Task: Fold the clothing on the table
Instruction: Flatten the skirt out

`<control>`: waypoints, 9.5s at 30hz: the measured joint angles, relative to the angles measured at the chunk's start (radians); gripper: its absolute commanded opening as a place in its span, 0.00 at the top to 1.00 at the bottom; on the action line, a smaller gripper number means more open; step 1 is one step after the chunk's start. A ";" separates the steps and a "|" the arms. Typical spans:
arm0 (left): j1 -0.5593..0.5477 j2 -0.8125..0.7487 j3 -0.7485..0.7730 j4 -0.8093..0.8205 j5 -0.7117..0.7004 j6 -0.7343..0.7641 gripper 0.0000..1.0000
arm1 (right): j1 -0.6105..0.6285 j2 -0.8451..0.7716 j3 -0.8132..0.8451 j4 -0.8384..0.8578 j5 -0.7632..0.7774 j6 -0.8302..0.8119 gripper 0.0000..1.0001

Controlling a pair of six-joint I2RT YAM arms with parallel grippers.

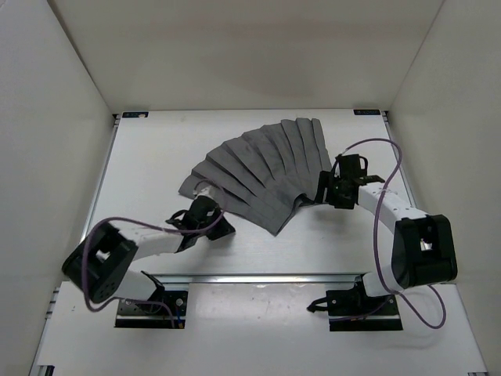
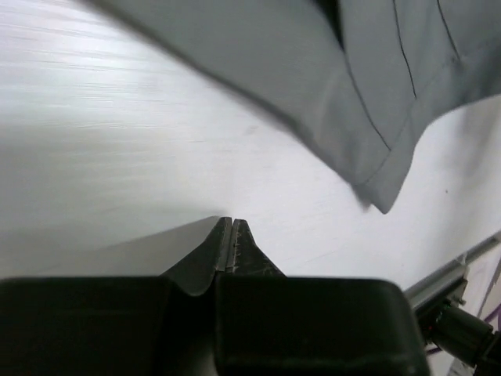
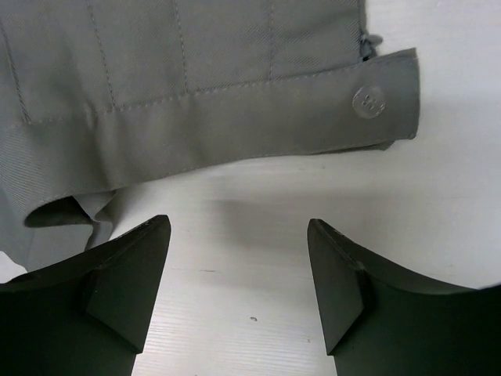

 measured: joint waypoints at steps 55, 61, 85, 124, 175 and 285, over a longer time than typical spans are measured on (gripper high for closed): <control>-0.136 0.287 -0.046 0.503 0.053 -0.589 1.00 | -0.058 -0.142 -0.060 0.100 -0.054 0.052 0.19; -0.017 0.056 -0.197 0.377 0.082 -0.464 1.00 | -0.036 -0.096 -0.084 0.114 -0.064 0.056 0.26; 0.171 -0.193 -0.344 0.258 0.191 -0.250 1.00 | 0.094 -0.026 -0.213 0.198 -0.131 0.143 1.00; 0.279 -0.206 -0.291 0.117 0.354 -0.005 1.00 | 0.091 -0.037 -0.293 0.352 -0.224 0.179 0.99; 0.322 -0.208 -0.294 0.102 0.399 0.026 1.00 | 0.317 0.137 -0.028 0.113 0.166 0.097 0.82; 0.307 -0.380 -0.246 -0.108 0.228 0.116 0.46 | 0.443 0.033 0.235 0.086 -0.212 -0.106 1.00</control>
